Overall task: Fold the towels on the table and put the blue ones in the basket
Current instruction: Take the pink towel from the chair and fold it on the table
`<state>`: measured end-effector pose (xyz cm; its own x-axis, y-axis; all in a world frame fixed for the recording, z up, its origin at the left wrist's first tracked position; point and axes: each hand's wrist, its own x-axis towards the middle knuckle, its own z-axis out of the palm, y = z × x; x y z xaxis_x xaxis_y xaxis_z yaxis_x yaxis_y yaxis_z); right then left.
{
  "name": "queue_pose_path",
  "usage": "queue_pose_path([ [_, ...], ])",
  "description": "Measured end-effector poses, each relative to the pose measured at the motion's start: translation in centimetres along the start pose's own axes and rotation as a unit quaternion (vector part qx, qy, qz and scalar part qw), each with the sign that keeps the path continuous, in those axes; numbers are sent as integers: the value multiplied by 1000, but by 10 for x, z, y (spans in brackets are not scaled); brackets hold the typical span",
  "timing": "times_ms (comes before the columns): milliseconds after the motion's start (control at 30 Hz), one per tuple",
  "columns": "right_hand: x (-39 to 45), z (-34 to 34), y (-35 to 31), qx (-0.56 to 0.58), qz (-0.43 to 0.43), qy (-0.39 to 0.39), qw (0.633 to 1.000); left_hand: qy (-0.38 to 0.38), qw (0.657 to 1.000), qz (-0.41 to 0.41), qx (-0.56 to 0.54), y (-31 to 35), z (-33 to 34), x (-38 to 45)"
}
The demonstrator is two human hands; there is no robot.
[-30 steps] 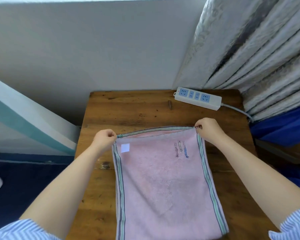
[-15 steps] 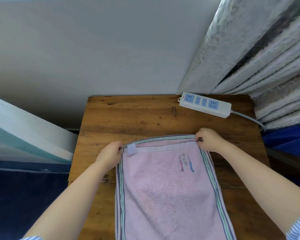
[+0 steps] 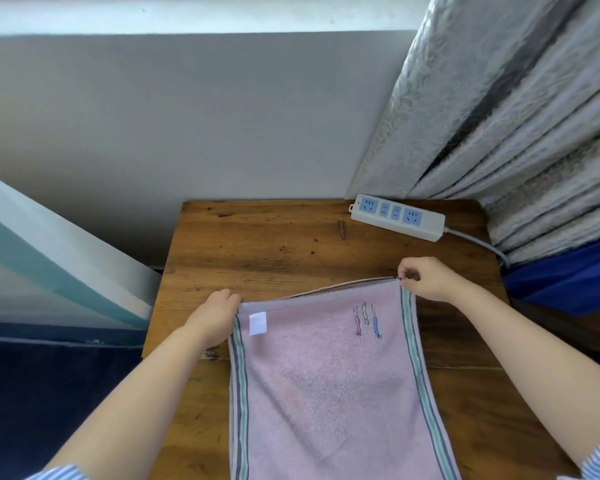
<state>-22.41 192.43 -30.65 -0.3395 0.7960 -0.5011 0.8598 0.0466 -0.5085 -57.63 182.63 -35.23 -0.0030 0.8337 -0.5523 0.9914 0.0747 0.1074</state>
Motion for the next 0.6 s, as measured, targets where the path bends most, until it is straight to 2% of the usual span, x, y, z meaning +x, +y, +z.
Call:
queue_pose_path([
  [267, -48, -18, -28, -66, -30, 29, 997, 106, 994, -27, 24, 7, -33, -49],
  [333, -61, -29, -43, -73, -48, 50, 995, 141, 988, -56, -21, 10, -52, -61],
  [467, -90, -60, -91, -65, -119, 188, 973, 273, 946, -107, -139, 28, -121, -93],
  [600, -116, -88, -138, -47, -185, 368, 910, 436, 882, -47, -174, 47, -175, -132],
])
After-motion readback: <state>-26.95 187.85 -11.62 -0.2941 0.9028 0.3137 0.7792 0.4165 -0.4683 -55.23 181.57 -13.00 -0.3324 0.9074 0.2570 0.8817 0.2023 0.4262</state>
